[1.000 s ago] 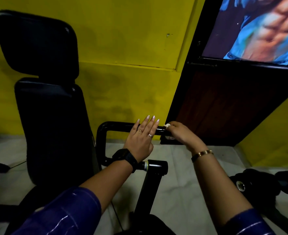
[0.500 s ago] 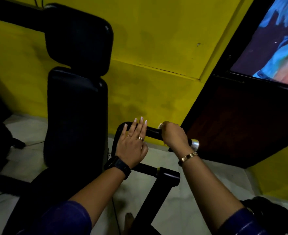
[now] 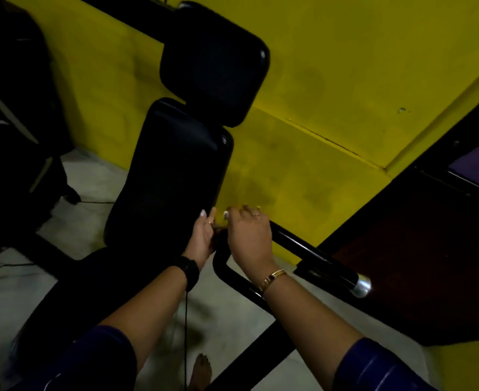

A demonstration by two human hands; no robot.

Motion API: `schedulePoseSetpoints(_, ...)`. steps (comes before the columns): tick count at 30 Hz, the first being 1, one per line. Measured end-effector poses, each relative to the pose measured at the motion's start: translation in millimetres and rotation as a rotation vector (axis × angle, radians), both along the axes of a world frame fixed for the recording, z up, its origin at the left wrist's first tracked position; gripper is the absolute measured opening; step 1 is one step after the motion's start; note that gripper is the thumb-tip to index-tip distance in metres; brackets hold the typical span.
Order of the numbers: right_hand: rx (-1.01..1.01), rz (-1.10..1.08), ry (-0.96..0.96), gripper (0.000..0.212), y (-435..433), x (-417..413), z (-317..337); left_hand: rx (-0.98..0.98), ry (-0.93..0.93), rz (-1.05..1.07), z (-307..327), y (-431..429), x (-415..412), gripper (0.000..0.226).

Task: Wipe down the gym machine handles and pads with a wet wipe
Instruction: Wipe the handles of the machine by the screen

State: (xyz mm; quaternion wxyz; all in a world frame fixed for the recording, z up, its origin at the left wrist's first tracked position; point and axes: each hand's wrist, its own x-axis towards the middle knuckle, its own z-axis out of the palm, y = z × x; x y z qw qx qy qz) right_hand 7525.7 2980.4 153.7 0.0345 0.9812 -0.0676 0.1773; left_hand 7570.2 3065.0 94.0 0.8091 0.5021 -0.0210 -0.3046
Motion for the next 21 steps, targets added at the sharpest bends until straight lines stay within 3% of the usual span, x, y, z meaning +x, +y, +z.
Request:
schedulePoseSetpoints(5,-0.227,0.194,0.094,0.033,0.8,-16.3,-34.4,-0.148,0.167,0.046,-13.3,13.0,11.7,0.07)
schedulePoseSetpoints(9,-0.269,0.259,0.073,0.038,-5.3,-17.2,-42.9,-0.183,0.242,0.005,-22.5,19.1,16.3,0.083)
schedulePoseSetpoints(13,-0.404,0.329,0.179,0.031,0.6,-17.4,-55.9,-0.138,0.245,-0.015,-24.7,16.7,19.6,0.083)
schedulePoseSetpoints(16,-0.487,0.317,0.299,0.04,8.3,-20.2,-60.9,-0.052,0.224,-0.024,-28.7,14.9,22.3,0.081)
schedulePoseSetpoints(21,-0.537,0.379,0.249,0.046,0.8,-21.7,-65.7,0.034,0.188,-0.104,-29.3,5.8,21.5,0.079)
